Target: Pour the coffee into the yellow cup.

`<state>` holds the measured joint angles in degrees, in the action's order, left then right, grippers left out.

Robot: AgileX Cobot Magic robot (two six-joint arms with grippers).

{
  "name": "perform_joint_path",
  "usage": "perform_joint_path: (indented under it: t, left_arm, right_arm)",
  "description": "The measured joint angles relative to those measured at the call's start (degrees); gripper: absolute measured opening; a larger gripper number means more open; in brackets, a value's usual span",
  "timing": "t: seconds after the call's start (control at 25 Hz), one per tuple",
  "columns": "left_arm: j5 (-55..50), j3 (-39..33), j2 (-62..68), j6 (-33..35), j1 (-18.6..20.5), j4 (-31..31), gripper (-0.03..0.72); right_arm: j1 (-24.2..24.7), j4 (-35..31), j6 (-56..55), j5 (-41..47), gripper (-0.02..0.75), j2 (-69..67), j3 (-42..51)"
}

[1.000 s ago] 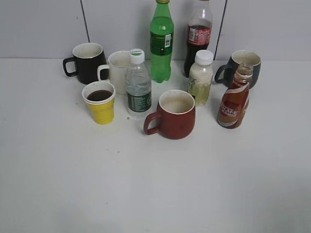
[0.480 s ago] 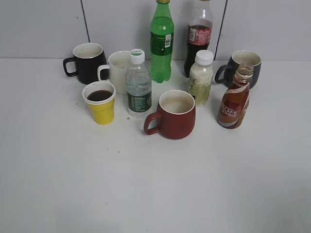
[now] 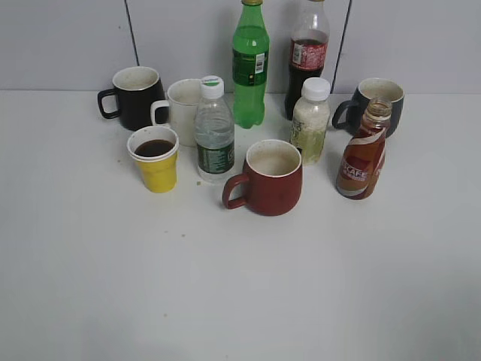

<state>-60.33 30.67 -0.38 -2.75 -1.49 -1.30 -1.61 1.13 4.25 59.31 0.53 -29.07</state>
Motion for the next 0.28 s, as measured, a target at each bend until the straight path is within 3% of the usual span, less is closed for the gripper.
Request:
perform_joint_path:
  t: [0.28]
  left_arm:
    - [0.00,0.00,0.00,0.00,0.00,0.00,0.403]
  right_arm:
    - [0.00,0.00,0.00,0.00,0.587,0.00,0.00]
